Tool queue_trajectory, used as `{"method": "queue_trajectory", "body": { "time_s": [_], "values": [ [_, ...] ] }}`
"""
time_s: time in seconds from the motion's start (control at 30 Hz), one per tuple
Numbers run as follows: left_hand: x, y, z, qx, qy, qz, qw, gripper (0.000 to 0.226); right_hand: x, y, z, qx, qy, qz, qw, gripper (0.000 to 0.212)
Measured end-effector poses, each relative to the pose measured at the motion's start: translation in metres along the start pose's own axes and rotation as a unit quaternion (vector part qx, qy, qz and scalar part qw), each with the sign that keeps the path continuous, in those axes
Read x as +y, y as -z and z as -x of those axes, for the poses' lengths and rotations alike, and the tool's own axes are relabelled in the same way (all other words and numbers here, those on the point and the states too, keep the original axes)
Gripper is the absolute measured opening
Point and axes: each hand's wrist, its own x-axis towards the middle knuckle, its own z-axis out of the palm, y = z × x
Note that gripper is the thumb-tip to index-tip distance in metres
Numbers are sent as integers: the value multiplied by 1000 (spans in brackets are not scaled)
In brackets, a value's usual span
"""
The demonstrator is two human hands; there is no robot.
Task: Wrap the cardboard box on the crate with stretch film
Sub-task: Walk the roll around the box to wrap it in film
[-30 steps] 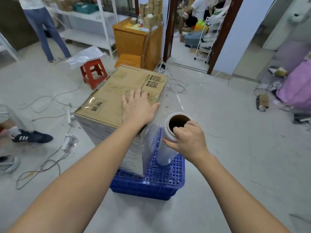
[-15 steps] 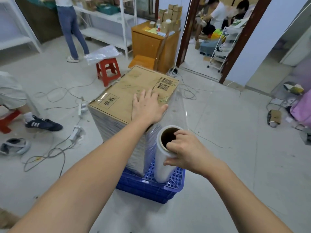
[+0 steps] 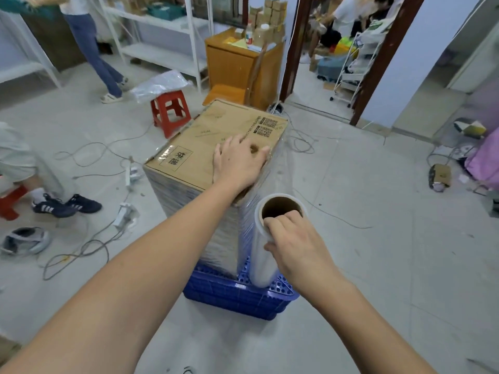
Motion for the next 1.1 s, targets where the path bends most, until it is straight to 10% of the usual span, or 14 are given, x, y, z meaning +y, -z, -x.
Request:
{"method": "queue_trajectory", "body": {
  "time_s": [0.23, 0.37, 0.5, 0.83, 1.1],
  "values": [
    [-24, 37, -8, -166, 4, 306, 938, 29, -33, 3, -13, -4, -155, 24, 988, 26],
    [-60, 76, -6, -334, -295, 47, 894, 71, -40, -12, -30, 65, -242, 97, 963, 55],
    [-99, 74, -11, -293, -461, -175, 819, 114, -41, -20, -44, 104, -292, 110, 944, 69],
    [-100, 65, -8, -254, -487, -184, 815, 103, -57, -16, -17, 159, -280, 73, 944, 68],
    [-100, 68, -7, -260, -481, -177, 819, 102, -74, -1, -14, 215, -90, 5, 972, 64]
  ]
}}
